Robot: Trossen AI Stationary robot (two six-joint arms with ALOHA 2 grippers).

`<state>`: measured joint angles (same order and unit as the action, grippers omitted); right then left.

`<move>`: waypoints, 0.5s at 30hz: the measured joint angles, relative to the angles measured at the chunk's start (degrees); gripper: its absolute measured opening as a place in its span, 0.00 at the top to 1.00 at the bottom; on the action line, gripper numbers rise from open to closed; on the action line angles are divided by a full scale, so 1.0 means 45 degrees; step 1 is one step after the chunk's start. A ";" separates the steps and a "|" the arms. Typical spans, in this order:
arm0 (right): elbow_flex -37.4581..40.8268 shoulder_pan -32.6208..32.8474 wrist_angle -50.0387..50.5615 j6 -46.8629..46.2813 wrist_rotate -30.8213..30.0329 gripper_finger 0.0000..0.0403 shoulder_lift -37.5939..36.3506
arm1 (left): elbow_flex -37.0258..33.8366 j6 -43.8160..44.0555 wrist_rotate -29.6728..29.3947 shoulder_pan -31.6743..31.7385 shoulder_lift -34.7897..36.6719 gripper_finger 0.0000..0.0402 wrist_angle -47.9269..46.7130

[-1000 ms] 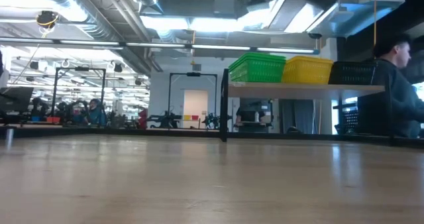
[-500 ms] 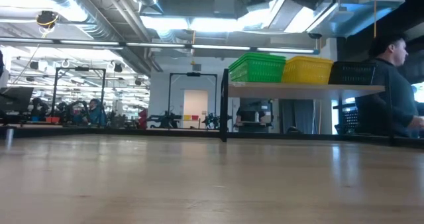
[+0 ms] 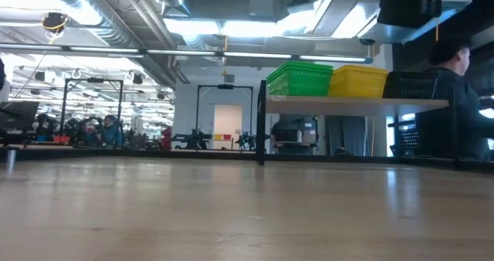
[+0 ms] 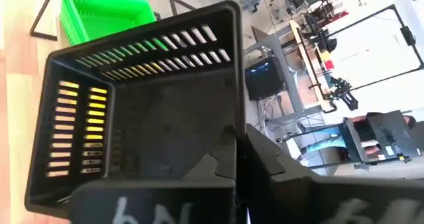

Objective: Stack baskets on shelf by color
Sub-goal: Stack the black bin on the black bins on the shelf

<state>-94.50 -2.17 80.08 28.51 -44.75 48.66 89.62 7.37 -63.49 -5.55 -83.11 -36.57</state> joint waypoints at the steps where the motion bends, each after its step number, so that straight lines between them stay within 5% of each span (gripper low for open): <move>1: -0.0113 0.0000 0.0080 0.0010 0.0016 1.00 -0.0005 | 0.0000 0.0031 -0.0001 0.0025 0.0000 0.85 0.0000; 15: 0.0025 -0.0003 0.2140 0.1039 0.0591 1.00 0.0109 | 0.0000 0.0040 -0.0003 0.0040 0.0000 0.85 0.0056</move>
<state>-94.39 -2.19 89.71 33.19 -42.09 49.15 89.62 7.55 -63.51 -5.37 -83.11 -36.32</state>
